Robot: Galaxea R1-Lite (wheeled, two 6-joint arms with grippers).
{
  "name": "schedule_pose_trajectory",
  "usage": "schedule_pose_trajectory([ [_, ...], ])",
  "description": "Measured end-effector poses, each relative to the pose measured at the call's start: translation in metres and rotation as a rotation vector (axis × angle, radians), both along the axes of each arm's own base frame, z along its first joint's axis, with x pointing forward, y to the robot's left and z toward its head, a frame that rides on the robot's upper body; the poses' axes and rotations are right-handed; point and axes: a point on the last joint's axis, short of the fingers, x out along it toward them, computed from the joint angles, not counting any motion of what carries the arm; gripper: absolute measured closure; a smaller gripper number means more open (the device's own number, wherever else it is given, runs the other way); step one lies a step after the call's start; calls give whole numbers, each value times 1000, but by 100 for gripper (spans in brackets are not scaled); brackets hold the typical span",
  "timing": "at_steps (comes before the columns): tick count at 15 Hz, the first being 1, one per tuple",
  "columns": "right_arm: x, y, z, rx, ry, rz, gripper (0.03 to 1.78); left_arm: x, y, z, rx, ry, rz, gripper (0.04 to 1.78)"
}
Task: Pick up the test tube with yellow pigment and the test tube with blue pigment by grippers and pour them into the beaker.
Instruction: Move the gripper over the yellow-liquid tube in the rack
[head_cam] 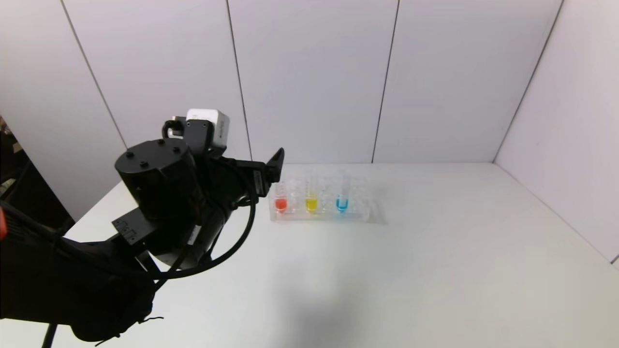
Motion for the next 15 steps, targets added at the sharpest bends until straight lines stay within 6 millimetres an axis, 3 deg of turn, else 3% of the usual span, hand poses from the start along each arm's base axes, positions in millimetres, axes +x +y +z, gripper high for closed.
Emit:
schedule_pose_trajectory([
  [5,0,0,0,0,0,0,4,0,-44,-25,-10,-3,-4,6],
  [15,0,0,0,0,0,0,4,24,-91,-67,9,33,5,6],
])
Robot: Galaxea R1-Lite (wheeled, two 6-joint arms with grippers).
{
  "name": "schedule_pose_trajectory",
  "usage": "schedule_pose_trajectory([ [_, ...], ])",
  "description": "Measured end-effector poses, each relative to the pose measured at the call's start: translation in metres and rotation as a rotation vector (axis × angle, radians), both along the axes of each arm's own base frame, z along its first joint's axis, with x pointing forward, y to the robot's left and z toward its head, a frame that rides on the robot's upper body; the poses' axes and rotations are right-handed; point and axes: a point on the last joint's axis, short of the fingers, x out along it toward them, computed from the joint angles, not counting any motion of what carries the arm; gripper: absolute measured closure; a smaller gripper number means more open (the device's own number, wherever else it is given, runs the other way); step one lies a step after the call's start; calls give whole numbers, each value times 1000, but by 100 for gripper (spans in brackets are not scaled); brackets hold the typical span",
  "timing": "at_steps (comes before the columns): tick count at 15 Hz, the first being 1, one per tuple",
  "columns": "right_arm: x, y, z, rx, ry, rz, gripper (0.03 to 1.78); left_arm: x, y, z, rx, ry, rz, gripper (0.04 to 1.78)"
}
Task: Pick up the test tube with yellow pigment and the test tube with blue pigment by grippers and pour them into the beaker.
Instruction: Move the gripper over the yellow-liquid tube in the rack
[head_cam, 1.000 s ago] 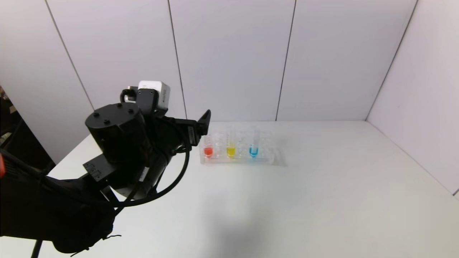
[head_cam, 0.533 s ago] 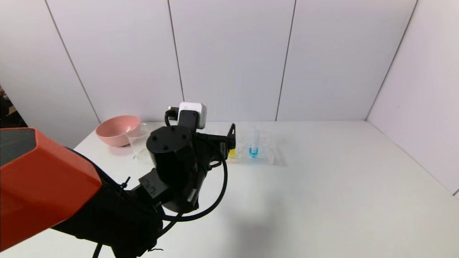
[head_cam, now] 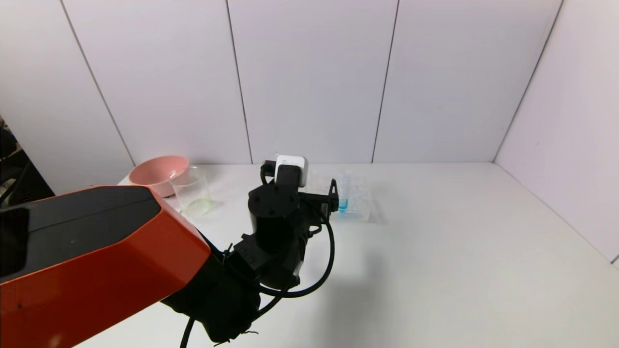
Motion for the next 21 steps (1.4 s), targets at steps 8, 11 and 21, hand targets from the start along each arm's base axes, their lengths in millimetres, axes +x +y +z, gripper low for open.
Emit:
schedule_pose_trajectory([
  [8,0,0,0,0,0,-1,4,37,-11,-30,-6,29,33,6],
  [11,0,0,0,0,0,0,4,48,-11,-42,2,40,43,6],
  [21,0,0,0,0,0,-1,4,84,-8,-52,-16,74,57,6],
])
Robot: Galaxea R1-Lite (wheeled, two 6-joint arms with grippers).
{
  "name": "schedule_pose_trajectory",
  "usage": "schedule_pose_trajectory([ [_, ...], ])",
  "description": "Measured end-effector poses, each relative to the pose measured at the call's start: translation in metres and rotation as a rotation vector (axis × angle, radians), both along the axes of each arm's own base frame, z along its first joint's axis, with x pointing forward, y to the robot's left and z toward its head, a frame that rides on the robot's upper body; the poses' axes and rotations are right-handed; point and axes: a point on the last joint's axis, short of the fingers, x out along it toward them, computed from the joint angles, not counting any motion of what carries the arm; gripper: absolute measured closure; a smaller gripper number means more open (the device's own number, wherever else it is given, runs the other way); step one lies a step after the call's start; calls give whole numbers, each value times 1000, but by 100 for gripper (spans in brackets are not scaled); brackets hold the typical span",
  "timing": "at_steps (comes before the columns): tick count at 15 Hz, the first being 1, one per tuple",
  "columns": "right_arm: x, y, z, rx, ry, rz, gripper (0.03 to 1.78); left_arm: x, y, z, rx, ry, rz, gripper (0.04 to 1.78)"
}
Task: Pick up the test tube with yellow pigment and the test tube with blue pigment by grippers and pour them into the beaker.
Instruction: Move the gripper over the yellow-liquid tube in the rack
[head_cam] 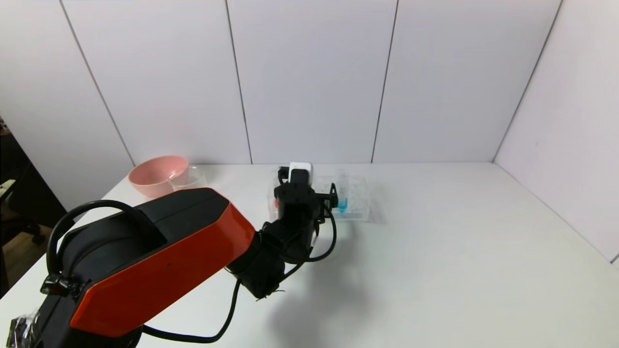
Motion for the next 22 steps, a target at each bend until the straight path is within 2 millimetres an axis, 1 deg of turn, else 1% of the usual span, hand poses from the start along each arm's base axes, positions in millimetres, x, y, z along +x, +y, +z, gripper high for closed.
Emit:
schedule_pose_trajectory([
  [6,0,0,0,0,0,0,4,16,5,-2,1,-2,27,9],
  [17,0,0,0,0,0,0,4,29,3,-7,0,-4,45,14],
  [22,0,0,0,0,0,0,4,38,0,-10,7,7,54,15],
])
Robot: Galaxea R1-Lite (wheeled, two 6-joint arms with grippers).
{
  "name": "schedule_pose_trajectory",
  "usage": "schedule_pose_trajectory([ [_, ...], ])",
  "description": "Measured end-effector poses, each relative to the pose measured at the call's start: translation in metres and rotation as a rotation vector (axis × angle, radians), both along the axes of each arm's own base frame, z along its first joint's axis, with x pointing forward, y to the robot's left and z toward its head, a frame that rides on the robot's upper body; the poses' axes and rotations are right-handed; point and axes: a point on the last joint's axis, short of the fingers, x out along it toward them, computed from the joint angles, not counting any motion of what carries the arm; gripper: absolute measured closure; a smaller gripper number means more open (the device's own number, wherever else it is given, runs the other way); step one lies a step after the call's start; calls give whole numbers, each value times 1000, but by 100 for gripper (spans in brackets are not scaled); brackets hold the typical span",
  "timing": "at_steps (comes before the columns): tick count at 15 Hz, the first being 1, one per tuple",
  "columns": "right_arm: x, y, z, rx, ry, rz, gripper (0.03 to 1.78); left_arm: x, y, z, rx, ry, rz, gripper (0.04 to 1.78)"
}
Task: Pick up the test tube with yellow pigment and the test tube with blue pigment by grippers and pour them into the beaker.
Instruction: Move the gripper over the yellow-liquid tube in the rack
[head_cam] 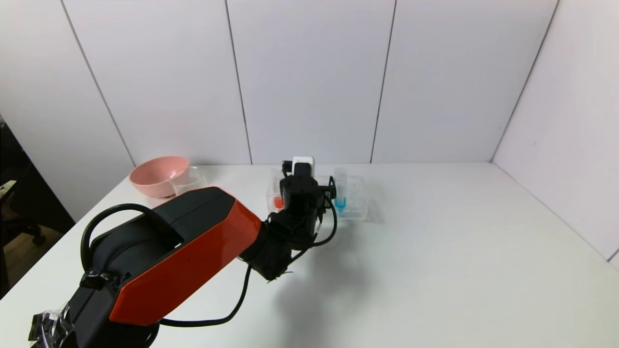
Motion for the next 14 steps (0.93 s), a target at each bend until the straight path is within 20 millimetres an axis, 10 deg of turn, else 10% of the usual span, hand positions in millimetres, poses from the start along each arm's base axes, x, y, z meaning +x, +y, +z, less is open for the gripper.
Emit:
schedule_pose_trajectory([
  [7,0,0,0,0,0,0,4,6,1,-8,16,21,9,25],
  [14,0,0,0,0,0,0,4,7,0,-12,23,33,0,118],
])
